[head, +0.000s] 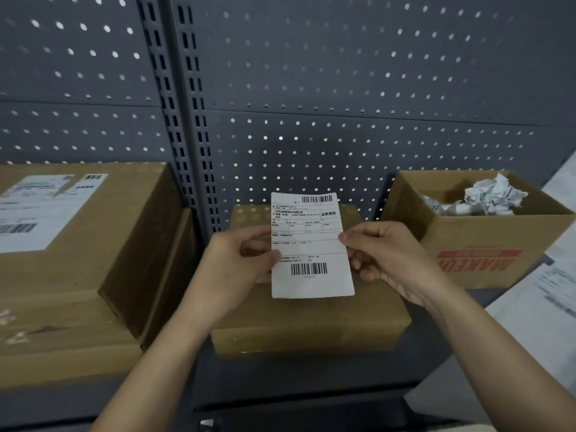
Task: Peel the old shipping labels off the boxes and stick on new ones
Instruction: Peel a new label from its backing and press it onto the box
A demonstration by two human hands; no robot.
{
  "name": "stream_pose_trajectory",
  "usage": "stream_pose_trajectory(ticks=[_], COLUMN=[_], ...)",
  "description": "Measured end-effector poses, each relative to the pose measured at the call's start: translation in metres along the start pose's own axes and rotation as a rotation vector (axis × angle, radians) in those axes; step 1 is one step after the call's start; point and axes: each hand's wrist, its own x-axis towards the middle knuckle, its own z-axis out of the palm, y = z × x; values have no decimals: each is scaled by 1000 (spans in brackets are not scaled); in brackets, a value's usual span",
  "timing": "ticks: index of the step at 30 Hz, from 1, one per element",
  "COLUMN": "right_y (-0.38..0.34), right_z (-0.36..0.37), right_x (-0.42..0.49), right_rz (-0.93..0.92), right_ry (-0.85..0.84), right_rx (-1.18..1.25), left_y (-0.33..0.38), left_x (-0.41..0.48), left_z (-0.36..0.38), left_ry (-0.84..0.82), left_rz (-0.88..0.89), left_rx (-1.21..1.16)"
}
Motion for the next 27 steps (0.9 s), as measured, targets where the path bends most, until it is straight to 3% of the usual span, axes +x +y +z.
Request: stream_pose_trajectory(ticks=[13, 27], right_y=[-2, 1], right_z=[3, 4], right_x=[-1, 0], right_rz=[-2, -7], right_ry=[-26, 6], right_rx=[-278, -392], left_y=[-3, -6], left_x=[2, 2], left_z=[-4, -2], left_ry=[-7, -58], left_rz=[67, 77], left_rx=[241, 396])
